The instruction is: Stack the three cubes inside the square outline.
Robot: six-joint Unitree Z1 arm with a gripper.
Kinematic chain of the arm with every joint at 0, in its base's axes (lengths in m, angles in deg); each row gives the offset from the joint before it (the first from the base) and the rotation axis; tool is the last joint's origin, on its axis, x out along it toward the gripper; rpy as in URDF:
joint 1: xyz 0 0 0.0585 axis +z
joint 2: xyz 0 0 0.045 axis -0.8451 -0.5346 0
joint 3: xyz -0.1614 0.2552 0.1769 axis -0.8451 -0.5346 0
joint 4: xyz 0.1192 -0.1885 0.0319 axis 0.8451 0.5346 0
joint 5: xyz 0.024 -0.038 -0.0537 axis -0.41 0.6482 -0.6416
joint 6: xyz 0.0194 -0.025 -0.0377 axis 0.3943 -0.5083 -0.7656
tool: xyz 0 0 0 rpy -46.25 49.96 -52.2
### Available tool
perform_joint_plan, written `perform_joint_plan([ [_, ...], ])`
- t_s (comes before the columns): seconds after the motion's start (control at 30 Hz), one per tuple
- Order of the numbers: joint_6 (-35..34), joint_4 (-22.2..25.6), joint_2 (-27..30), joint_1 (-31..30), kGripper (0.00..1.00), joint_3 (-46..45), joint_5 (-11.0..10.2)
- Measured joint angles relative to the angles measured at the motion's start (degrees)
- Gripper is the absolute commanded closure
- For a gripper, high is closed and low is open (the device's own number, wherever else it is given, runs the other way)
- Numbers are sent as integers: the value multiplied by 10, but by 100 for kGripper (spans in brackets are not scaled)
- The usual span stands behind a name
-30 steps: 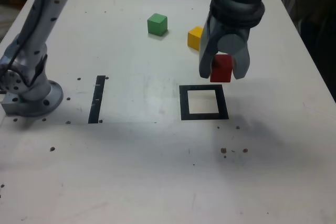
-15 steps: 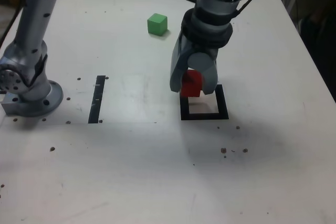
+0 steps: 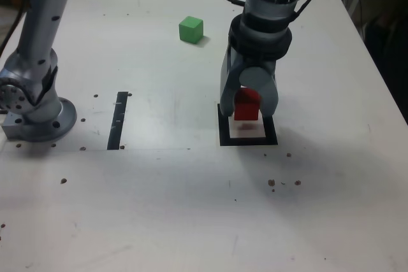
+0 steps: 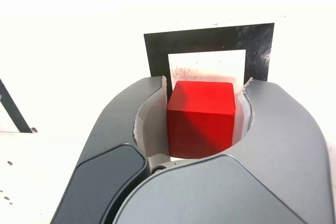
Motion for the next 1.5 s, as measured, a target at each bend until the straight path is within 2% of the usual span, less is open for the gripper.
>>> perform_joint_plan([
  [0.37, -5, 0, -17, -1, 78, -2, -3],
  [0.47, -6, 0, -18, -3, 74, -1, -5],
  [0.53, -7, -1, -21, -3, 68, -1, -7],
  [0.87, -4, -1, -40, -3, 21, 1, 0],
  [0.97, -2, 8, -40, -3, 8, 3, -3],
  [1.03, -1, 19, -36, -3, 2, 5, -8],
  [1.27, 26, 63, 39, -3, 1, 22, -27],
  [1.5, 83, 98, 51, 44, 0, 51, -39],
])
